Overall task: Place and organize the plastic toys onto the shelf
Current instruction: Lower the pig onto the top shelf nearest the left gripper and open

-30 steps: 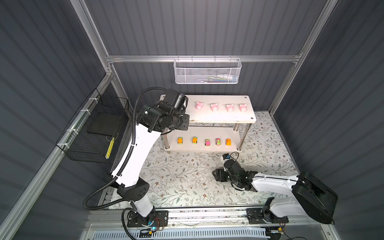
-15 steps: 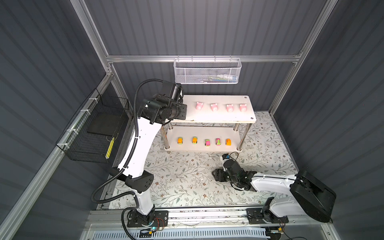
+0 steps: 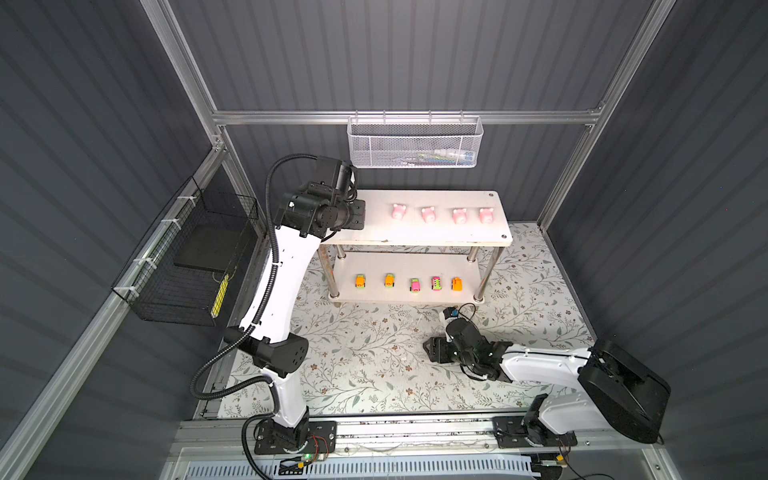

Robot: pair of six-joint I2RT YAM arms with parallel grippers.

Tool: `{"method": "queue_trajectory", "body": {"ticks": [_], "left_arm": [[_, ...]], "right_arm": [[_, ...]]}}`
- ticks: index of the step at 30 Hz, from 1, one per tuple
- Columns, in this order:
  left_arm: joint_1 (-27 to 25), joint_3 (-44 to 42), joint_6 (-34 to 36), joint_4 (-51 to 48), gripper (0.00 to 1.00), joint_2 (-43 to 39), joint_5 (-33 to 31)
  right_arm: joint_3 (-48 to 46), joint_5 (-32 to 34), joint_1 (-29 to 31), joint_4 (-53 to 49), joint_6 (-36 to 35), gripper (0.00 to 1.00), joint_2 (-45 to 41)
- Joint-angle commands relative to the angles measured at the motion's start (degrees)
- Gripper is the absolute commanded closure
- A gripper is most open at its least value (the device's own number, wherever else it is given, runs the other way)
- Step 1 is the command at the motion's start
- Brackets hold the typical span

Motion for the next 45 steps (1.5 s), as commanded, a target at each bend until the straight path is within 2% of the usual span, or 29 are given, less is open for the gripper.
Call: {"method": "queue_trajectory", "body": {"ticks": [1, 7, 12, 23, 38, 45], "left_arm": [[0.56, 1.62, 1.39, 0.78, 0.71, 0.89, 0.95], [1.17, 1.55, 1.47, 1.04, 0.71, 1.96, 1.09], [1.44, 1.59, 1.39, 1.25, 0.71, 2.80, 1.35], [2.04, 1.66, 1.21, 1.64, 0.67, 3.59, 1.78], [2.32, 1.86, 0.11, 4.03, 0.52, 2.31, 3.33], [2.75, 0.30, -0.71, 8.12, 0.46, -0.46, 7.89]], "right_arm": [[0.93, 0.06, -0.18, -1.00, 0.19, 0.28, 0.76], [0.71, -0.42, -0.18, -0.67, -0.19, 0.29, 0.21], [-0.19, -0.57, 0.17, 0.52, -0.80, 0.29, -3.28], [0.18, 1.76, 0.44, -3.46, -2.18, 0.29, -9.95], [0.25, 1.56, 0.44, -3.29, -1.96, 0.29, -9.76], [0.42, 1.37, 0.44, -3.00, -1.94, 0.29, -9.13]]}}
